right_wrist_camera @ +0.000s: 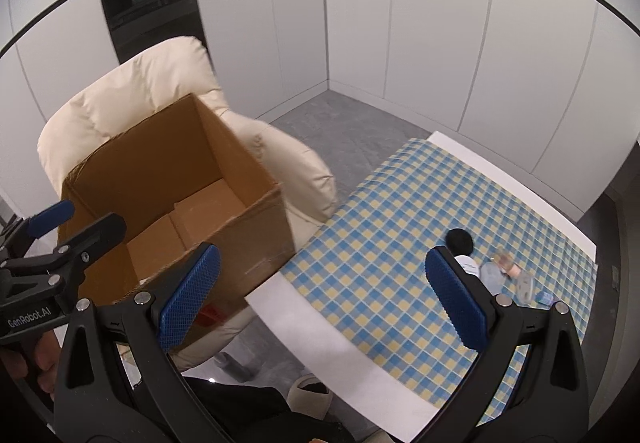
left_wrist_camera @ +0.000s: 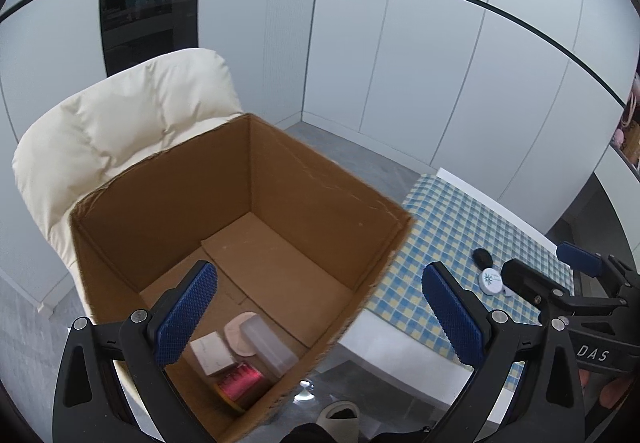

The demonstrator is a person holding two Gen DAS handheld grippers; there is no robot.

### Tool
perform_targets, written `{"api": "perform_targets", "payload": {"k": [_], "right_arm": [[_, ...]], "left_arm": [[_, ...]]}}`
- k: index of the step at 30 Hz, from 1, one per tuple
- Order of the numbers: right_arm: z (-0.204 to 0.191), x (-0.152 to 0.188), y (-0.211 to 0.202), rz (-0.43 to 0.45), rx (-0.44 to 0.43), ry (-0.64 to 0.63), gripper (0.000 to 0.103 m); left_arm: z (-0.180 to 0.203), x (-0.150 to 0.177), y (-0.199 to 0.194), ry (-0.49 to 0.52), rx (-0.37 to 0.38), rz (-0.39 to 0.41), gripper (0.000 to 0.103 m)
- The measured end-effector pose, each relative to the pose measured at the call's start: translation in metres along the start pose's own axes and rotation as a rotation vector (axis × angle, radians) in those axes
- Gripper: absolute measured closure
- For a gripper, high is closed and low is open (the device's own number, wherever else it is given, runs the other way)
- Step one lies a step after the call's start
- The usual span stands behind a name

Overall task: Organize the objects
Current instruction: 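Withdraw both open tools from the box back over the tablecloth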

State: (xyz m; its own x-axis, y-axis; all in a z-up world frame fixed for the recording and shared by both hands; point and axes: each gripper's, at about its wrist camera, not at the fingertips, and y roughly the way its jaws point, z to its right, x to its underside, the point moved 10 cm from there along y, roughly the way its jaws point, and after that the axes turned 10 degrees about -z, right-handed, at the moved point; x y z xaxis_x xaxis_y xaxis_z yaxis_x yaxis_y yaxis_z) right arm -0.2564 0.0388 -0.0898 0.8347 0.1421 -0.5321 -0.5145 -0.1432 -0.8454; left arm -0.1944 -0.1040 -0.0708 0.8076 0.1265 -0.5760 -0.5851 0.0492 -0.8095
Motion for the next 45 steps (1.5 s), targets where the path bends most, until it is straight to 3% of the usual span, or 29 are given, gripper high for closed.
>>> {"api": "perform_targets", "payload": {"k": [45], "right_arm": [[0.176, 0.064, -0.047, 0.006, 0.159, 0.240, 0.000]], "left_arm": [[0.178, 0.008, 0.022, 0.216, 0.143, -0.018, 0.001]]}}
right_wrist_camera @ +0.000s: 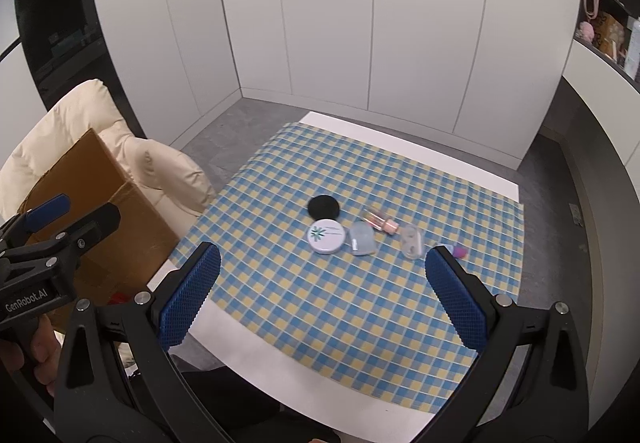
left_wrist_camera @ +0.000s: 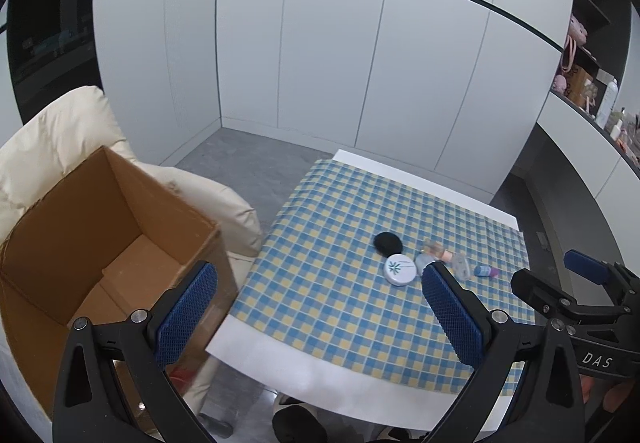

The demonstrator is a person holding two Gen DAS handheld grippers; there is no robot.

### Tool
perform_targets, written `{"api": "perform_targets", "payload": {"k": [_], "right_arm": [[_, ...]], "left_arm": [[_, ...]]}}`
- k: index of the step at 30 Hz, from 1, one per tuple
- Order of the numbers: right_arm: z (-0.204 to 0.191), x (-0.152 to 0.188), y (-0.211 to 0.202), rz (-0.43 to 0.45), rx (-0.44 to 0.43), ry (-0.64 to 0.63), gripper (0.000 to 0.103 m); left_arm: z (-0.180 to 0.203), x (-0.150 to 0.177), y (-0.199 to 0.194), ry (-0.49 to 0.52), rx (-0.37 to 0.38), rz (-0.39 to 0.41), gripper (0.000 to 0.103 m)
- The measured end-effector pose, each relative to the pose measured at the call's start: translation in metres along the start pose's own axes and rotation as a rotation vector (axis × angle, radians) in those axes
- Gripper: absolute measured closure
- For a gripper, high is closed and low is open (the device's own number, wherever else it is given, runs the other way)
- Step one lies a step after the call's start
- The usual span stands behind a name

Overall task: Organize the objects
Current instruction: 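Withdraw both open tools from the box back over the tablecloth, then move both open tools toward the remaining items on the tablecloth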

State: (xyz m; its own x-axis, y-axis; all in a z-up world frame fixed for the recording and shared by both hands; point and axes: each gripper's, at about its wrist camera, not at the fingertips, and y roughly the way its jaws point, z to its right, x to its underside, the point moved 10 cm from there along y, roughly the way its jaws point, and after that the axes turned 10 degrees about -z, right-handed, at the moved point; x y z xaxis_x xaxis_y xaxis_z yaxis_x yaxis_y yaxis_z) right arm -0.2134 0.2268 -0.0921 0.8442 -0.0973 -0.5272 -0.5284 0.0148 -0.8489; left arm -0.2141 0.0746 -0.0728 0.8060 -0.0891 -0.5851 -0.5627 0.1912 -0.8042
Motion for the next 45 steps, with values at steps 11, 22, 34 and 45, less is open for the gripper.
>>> {"api": "perform_targets", "payload": {"k": [11, 22, 34, 45], "right_arm": [[0.037, 0.007, -0.008, 0.001, 0.028, 0.049, 0.000], [0.068, 0.017, -0.015, -0.001, 0.060, 0.087, 0.000], [0.104, 0.029, -0.025, -0.001, 0.089, 0.134, 0.000], [0.131, 0.038, -0.031, -0.010, 0.107, 0.178, 0.000]], "left_arm": [[0.039, -0.001, 0.003, 0.054, 0.033, -0.002, 0.001], [0.069, -0.002, 0.008, 0.085, 0.072, -0.009, 0.001], [0.102, 0.000, 0.012, 0.127, 0.090, -0.020, 0.001], [0.125, 0.005, 0.016, 0.174, 0.091, -0.033, 0.001]]}}
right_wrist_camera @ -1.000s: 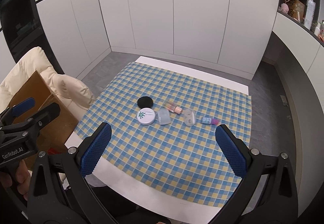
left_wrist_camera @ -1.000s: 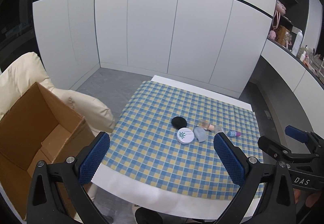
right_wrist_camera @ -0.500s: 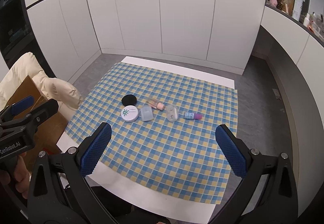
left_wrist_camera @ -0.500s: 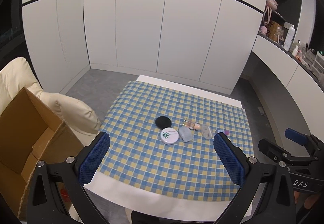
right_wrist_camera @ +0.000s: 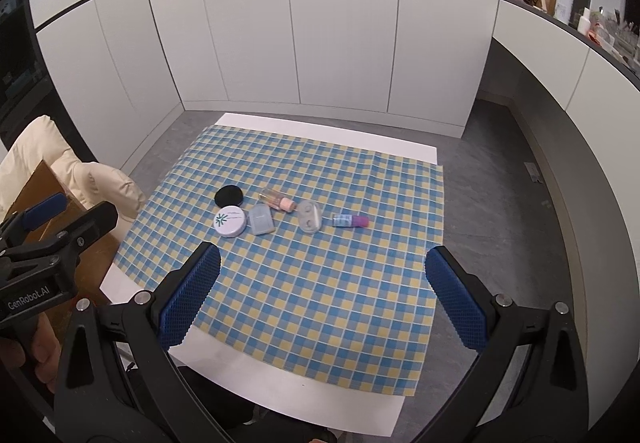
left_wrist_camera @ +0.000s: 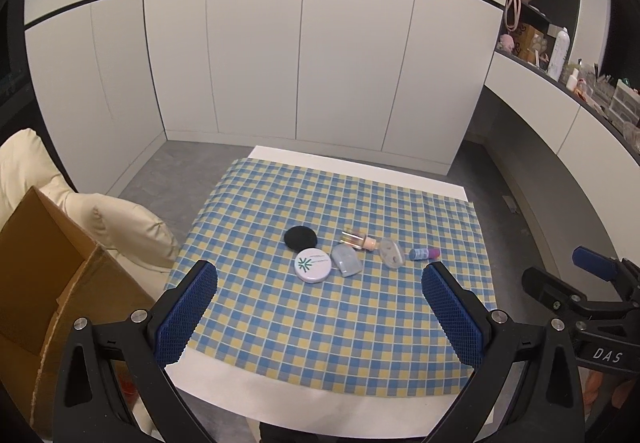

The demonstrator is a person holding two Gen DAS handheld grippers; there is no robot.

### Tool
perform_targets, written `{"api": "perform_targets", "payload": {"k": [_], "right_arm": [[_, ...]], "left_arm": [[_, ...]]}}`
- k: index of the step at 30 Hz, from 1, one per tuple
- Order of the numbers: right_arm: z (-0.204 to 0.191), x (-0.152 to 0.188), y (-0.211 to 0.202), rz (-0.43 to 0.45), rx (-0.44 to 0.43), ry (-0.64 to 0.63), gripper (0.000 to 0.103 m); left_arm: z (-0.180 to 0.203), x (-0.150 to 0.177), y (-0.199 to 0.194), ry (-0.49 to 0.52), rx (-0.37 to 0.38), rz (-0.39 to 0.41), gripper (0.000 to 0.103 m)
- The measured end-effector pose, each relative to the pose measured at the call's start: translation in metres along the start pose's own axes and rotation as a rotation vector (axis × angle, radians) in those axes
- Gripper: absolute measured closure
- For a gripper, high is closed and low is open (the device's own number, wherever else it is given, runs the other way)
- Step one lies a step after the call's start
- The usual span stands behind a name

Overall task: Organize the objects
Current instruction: 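Move both open tools toward the remaining items on the tablecloth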

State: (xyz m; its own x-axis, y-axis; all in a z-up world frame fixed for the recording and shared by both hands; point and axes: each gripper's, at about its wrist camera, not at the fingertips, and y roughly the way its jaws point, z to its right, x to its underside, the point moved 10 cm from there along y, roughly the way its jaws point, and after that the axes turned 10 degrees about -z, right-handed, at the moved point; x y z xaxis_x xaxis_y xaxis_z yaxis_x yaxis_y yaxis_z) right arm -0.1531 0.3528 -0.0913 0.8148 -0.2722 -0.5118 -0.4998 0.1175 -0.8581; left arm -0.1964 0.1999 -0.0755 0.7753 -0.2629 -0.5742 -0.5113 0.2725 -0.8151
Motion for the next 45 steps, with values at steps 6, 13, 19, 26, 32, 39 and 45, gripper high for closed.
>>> {"api": "perform_targets", "payload": {"k": [6, 13, 19, 26, 32, 39, 45], "right_arm": [[0.008, 0.004, 0.000, -0.012, 0.019, -0.012, 0.000], [0.016, 0.006, 0.008, -0.020, 0.048, -0.001, 0.000], [0.015, 0.011, 0.035, -0.082, 0.054, -0.034, 0.000], [0.007, 0.009, 0.065, -0.096, 0.056, -0.095, 0.000], [0.018, -0.001, 0.109, -0.113, 0.051, -0.063, 0.000], [0.035, -0.002, 0.170, -0.156, 0.066, -0.052, 0.000], [0.047, 0.008, 0.217, -0.194, 0.064, -0.040, 0.000]], "left_arm": [[0.013, 0.002, 0.006, 0.035, 0.003, -0.006, 0.002], [0.016, 0.005, 0.012, 0.055, -0.026, -0.017, 0.002], [0.002, 0.005, 0.024, -0.047, -0.041, -0.034, 0.001], [-0.009, 0.010, 0.073, -0.011, -0.065, -0.118, 0.002], [-0.009, 0.014, 0.117, 0.042, -0.071, -0.156, 0.003], [-0.013, 0.022, 0.168, 0.040, -0.082, -0.198, 0.008], [-0.018, 0.032, 0.212, 0.050, -0.096, -0.246, 0.009]]}}
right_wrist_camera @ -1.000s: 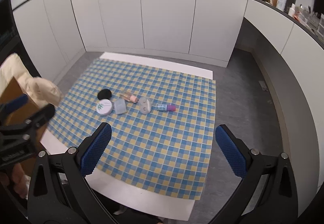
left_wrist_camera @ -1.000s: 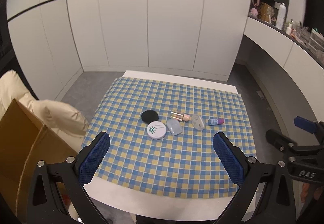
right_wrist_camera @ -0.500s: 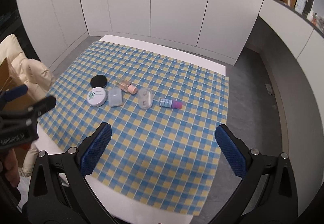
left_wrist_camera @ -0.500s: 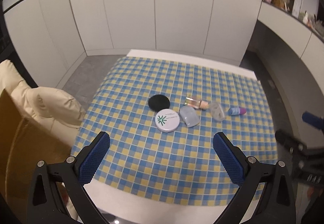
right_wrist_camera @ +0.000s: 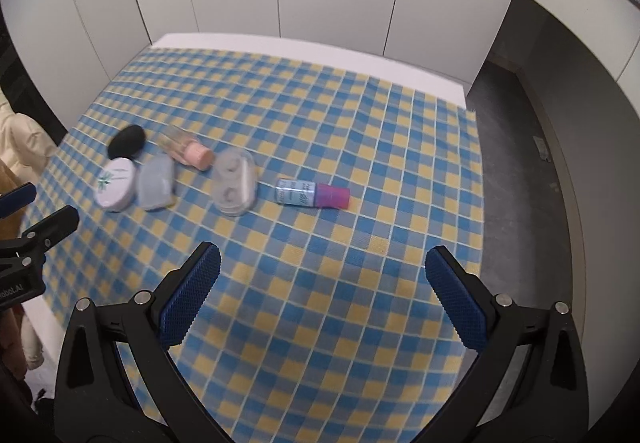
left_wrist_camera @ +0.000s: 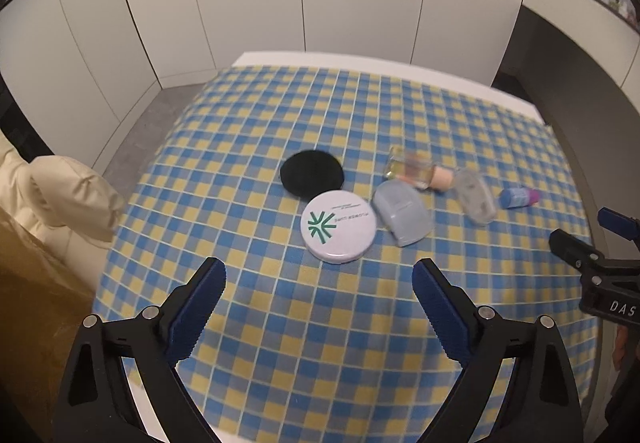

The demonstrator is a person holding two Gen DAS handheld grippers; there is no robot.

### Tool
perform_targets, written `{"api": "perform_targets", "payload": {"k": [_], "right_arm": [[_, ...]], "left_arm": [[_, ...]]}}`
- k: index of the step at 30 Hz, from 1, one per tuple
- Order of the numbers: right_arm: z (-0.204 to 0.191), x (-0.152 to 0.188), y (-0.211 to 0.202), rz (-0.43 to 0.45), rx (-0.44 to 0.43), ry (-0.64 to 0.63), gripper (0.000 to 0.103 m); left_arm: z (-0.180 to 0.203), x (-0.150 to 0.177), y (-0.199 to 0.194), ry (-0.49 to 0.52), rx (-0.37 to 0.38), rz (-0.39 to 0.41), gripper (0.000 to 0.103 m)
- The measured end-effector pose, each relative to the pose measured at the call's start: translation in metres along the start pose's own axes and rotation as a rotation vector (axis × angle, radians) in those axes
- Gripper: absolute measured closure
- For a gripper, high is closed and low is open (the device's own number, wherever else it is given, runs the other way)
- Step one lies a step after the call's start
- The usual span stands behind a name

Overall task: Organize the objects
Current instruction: 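Move both open tools toward the remaining items on the tablecloth, then grasp the white FLOWER LURE compact with the left tool while the right tool grasps the blue-pink spray bottle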

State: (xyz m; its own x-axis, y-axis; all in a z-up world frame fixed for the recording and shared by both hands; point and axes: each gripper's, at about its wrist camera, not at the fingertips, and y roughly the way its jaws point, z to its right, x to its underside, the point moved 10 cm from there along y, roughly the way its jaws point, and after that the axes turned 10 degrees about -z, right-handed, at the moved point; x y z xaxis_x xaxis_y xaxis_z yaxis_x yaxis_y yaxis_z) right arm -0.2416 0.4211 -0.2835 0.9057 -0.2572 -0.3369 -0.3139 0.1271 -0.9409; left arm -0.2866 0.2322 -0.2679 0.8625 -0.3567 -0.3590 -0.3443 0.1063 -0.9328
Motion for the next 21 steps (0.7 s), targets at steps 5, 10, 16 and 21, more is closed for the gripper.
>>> {"api": "perform_targets", "payload": {"k": [5, 10, 16, 21], "right_arm": [[0.002, 0.001, 0.036, -0.037, -0.009, 0.015, 0.000], [0.000, -0.004, 0.060, -0.039, 0.001, 0.018, 0.000], [-0.003, -0.018, 0.069, -0.011, -0.013, 0.028, 0.000], [0.001, -0.028, 0.072, 0.020, -0.012, 0.065, 0.005]], "left_arm": [[-0.004, -0.003, 0.031, -0.004, -0.003, -0.031, 0.013], [-0.002, -0.002, 0.056, -0.006, 0.008, -0.059, 0.014], [0.004, -0.011, 0.062, 0.016, 0.000, -0.025, 0.015], [0.004, -0.020, 0.066, -0.003, 0.027, -0.023, 0.016]]}}
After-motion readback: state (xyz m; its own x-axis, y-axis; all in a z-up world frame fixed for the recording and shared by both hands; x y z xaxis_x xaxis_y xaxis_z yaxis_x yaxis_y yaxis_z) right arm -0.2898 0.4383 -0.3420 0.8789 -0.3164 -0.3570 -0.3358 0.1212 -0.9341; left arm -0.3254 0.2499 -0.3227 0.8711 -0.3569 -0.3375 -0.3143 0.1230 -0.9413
